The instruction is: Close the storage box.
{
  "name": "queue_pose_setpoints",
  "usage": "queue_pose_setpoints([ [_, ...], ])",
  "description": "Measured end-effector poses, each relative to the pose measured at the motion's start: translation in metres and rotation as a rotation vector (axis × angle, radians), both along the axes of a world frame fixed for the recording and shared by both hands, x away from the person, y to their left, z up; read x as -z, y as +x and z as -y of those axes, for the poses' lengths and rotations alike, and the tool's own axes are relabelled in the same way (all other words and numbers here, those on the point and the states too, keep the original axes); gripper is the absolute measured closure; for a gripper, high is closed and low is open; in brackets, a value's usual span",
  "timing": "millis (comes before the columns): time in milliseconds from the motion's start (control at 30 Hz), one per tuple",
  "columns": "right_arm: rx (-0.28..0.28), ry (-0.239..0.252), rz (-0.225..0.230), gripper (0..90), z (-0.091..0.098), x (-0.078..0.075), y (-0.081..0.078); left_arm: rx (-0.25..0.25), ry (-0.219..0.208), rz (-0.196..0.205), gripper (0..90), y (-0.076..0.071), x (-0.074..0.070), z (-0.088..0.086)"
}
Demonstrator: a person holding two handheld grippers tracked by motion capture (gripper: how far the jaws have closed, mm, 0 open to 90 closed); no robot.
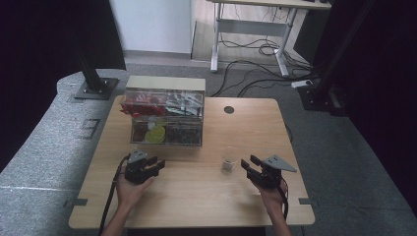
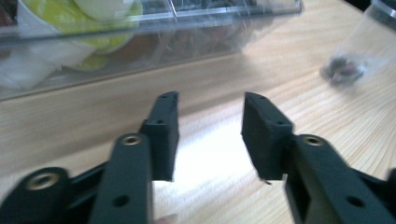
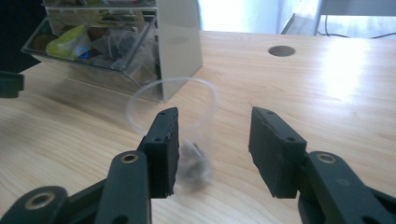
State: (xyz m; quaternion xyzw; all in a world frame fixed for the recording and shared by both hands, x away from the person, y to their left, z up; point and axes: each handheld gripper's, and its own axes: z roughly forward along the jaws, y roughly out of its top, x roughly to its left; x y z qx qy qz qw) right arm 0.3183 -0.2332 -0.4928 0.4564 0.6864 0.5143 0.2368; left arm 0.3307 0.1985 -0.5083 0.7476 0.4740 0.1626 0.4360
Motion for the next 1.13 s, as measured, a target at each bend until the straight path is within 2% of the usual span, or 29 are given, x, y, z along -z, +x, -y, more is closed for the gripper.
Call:
queue_pose_setpoints([
  [267,0.017,-0.013,-0.019,44.6,0.028,0.015,-0.015,0.028,0.030,-0.030,46.3,-0.013,0.014,0.003],
  [400,0.019,-0.030,-0.048,42.7,0.037,0.027,-0.021,0.018,0.023,-0.040,44.7,-0.023,0.018,-0.001],
  [467,0.019,-0.039,-0.077,41.8,0.041,0.035,-0.023,0.010,0.040,-0.047,44.3,-0.030,0.022,-0.005],
  [600,0.021,-0.051,-0.105,41.2,0.042,0.041,-0.023,-0.006,0.041,-0.063,44.4,-0.038,0.029,-0.014],
  [700,0.024,-0.070,-0.127,41.0,0.041,0.045,-0.021,-0.019,0.047,-0.067,44.3,-0.038,0.031,-0.020],
  [867,0.012,-0.099,-0.138,41.0,0.037,0.050,-0.018,-0.024,0.042,-0.062,43.8,-0.037,0.031,-0.024],
  [1133,0.010,-0.104,-0.139,40.8,0.036,0.051,-0.017,-0.031,0.041,-0.055,42.8,-0.036,0.029,-0.029],
])
